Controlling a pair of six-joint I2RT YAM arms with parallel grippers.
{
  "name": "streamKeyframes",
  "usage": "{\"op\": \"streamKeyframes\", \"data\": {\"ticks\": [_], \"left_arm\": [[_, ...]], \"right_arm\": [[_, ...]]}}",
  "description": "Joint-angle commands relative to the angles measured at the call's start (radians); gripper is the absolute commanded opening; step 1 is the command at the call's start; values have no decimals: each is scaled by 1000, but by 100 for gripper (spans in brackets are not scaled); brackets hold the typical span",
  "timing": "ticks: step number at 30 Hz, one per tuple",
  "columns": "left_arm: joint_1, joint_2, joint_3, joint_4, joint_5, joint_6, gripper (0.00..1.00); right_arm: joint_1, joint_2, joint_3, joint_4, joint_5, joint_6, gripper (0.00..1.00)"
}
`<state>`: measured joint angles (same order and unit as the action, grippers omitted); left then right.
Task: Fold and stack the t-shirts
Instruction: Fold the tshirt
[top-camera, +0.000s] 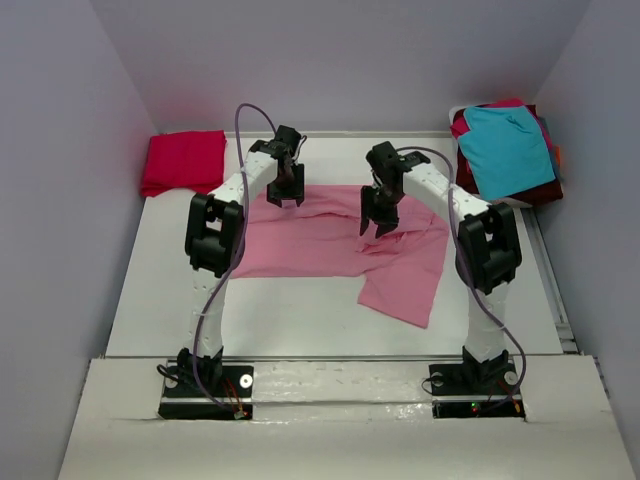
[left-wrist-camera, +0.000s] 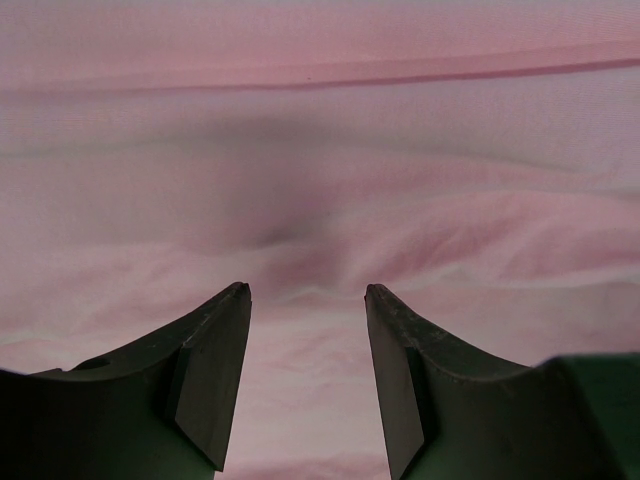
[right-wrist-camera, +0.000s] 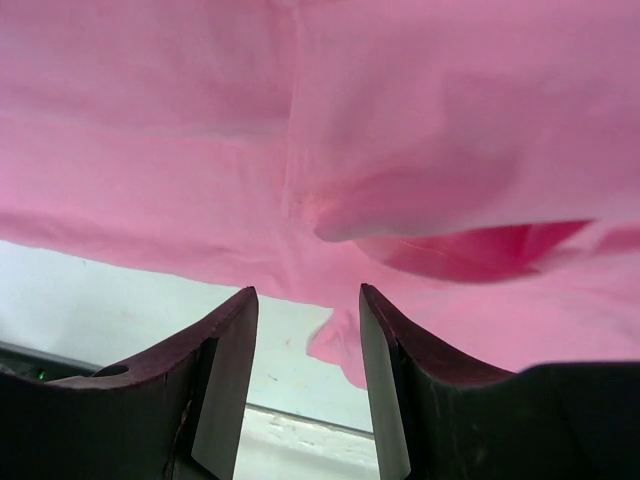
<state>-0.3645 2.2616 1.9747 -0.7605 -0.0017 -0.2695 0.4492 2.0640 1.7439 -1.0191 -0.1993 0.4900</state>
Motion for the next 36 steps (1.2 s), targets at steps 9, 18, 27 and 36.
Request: {"op": "streamKeyframes", "data": {"ticks": [9, 18, 27, 36], "left_arm": [[2, -50, 16, -10, 54, 23, 61], [2, -59, 6, -5, 63, 23, 61], [2, -59, 9, -5, 62, 23, 61], [2, -51, 16, -8, 60, 24, 61]], "right_arm": [[-49, -82, -89, -33, 258, 48, 48], [-158, -85, -104, -18, 310, 56, 46], [-167, -22, -64, -18, 279, 33, 45], [-167, -15, -90, -4, 261, 15, 44]]}}
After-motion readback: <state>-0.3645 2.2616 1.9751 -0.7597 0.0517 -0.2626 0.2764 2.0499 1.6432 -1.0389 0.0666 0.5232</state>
